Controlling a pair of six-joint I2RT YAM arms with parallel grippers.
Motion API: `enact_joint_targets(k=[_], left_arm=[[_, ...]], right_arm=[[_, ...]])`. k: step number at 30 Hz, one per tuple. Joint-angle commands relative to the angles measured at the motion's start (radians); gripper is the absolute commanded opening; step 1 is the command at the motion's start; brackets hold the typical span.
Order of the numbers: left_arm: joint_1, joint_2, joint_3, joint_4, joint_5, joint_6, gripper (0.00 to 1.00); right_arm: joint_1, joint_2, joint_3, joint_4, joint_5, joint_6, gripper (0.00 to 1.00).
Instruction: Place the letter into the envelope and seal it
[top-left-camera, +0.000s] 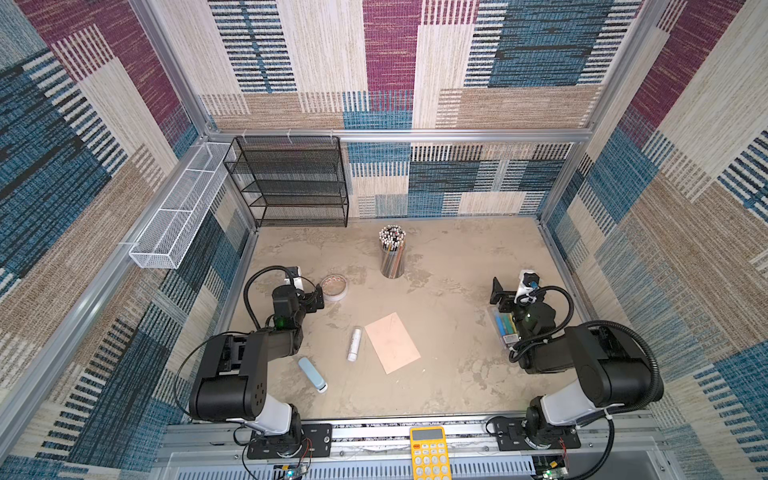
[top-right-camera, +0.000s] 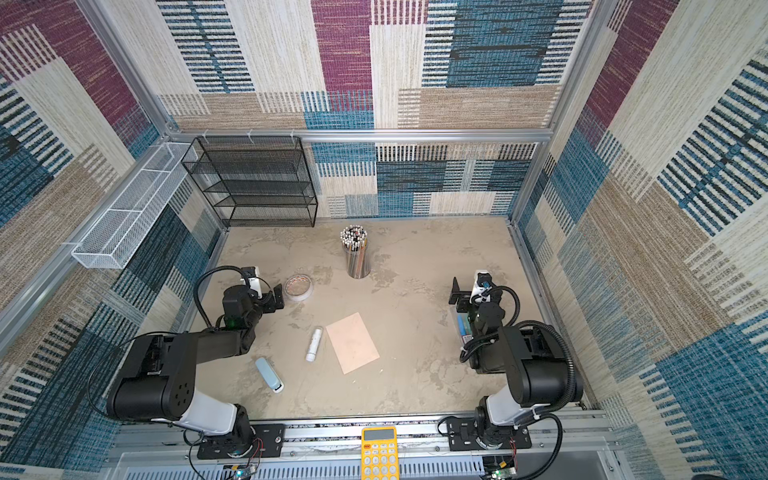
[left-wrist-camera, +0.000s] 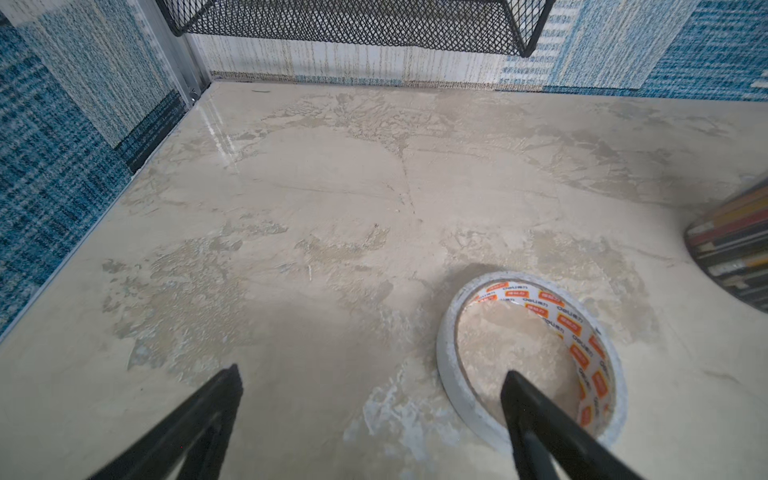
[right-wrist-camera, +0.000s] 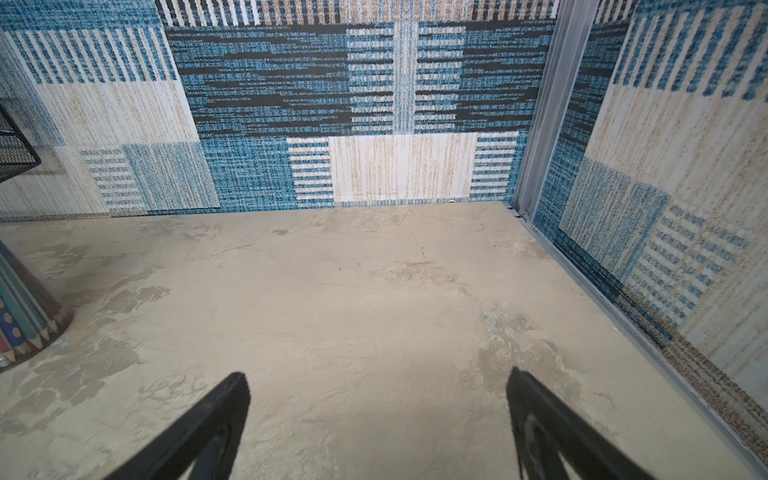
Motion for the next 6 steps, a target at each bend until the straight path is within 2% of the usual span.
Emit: enact_joint_targets(k=[1, 6], left_arm=[[0.001, 0.001, 0.005, -0.006, 0.007, 0.018, 1.0], [0.0, 0.001, 0.006, -0.007, 0.006, 0.018, 1.0]], right_arm=[[0.0, 0.001, 0.006, 0.03, -0.004, 0.006, 1.0], [0.0, 0.0, 0.001, 0.038, -0.003, 0.005, 1.0]])
